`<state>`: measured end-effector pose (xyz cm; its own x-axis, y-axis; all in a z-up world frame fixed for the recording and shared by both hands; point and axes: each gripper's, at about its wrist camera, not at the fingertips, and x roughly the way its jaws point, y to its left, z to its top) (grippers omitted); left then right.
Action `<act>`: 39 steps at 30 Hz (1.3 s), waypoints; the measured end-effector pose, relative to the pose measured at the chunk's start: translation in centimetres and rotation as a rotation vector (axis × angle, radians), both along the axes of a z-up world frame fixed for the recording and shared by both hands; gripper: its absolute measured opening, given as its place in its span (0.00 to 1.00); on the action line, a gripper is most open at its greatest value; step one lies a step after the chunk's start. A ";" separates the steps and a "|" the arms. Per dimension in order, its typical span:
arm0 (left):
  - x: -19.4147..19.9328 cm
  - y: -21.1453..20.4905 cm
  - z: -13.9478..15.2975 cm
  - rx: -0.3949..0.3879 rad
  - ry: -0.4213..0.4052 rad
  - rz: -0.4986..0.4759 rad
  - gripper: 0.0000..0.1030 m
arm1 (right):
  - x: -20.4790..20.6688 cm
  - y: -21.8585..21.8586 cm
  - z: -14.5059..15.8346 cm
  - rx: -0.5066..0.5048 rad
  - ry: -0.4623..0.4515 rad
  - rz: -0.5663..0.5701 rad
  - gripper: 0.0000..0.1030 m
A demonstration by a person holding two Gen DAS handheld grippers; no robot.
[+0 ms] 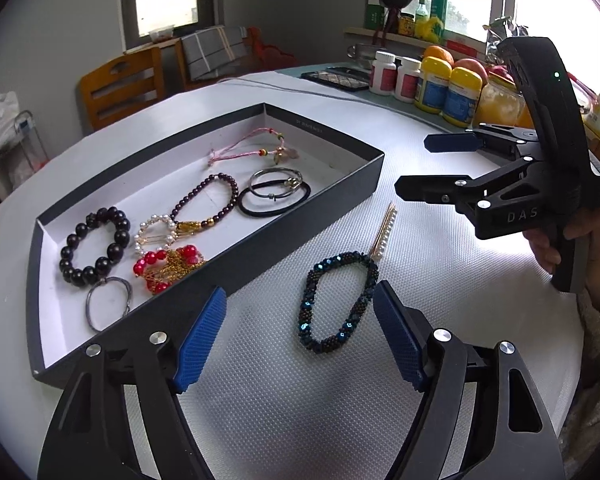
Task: Organize jewelry
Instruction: 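Lift both tools from the box and move the left tool toward the blue crystal bracelet, then close the left tool on the blue crystal bracelet while the right tool approaches the pearl bar hairpin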
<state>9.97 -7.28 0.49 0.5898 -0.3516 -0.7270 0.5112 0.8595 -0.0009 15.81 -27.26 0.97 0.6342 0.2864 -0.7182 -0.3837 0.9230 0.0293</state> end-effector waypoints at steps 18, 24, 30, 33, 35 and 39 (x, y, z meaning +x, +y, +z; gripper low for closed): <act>0.3 -0.9 -1.0 0.056 0.050 -0.020 0.07 | -0.7 1.3 -0.8 -0.036 0.048 0.083 0.87; -0.7 0.6 0.1 0.029 0.013 0.027 0.07 | -1.3 2.7 -1.4 -0.041 0.103 0.138 0.87; -1.3 3.6 0.7 -0.047 0.015 0.100 0.07 | -1.9 4.5 -1.8 -0.051 0.128 0.154 0.82; -1.3 4.8 0.6 -0.070 0.022 0.125 0.07 | -1.8 4.7 -2.0 -0.060 0.139 0.118 0.77; -1.3 5.0 0.6 -0.072 0.024 0.127 0.07 | -1.8 5.0 -2.1 -0.058 0.148 0.112 0.76; -1.1 4.7 0.2 -0.065 0.037 0.110 0.07 | -1.9 5.8 -2.2 -0.064 0.143 0.103 0.72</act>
<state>8.83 -2.61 0.74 0.6008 -0.3336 -0.7265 0.4125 0.9078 -0.0758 13.95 -21.50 -1.18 0.4940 0.2953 -0.8178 -0.4728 0.8806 0.0323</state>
